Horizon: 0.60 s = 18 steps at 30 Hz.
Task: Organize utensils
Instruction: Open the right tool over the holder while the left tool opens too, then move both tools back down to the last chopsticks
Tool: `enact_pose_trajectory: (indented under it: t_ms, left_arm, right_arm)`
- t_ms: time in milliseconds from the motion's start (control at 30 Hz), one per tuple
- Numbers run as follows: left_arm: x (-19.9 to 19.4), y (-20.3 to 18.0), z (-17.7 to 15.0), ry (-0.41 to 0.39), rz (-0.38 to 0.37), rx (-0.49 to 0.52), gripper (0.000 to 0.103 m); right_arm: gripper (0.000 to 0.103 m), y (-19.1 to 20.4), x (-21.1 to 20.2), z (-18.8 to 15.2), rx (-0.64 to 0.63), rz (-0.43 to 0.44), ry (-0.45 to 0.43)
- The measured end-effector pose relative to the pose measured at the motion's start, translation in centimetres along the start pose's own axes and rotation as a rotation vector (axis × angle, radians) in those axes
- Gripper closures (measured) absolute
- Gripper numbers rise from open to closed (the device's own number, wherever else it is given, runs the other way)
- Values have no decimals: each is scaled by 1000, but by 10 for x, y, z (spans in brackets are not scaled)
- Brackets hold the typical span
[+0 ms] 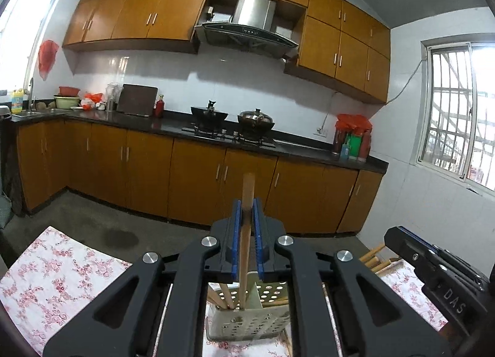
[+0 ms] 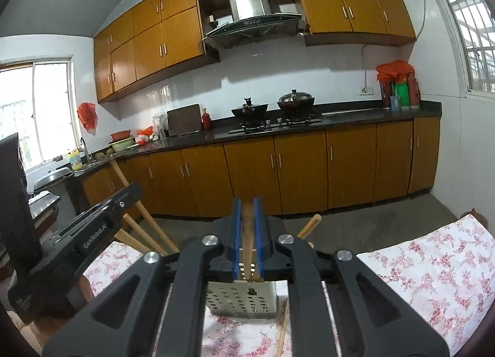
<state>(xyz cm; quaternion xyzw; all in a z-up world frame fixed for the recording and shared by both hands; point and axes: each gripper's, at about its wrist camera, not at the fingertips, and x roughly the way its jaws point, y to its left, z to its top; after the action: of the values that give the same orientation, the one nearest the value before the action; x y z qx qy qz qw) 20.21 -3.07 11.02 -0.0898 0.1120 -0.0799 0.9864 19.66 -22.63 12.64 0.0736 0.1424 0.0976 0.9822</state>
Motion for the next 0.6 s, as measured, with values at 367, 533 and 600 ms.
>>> enact_pose_trajectory:
  t_ms: [367, 533, 600]
  left_arm:
    - [-55, 23, 17, -37, 23, -25, 58]
    - [-72, 55, -18, 54, 123, -25, 56]
    - [-67, 68, -41, 136, 154, -27, 56]
  right_arm:
    - [70, -19, -60, -5, 4, -84, -59]
    - [66, -52, -55, -69, 37, -168, 125]
    - [66, -63, -40, -102, 86, -170, 240]
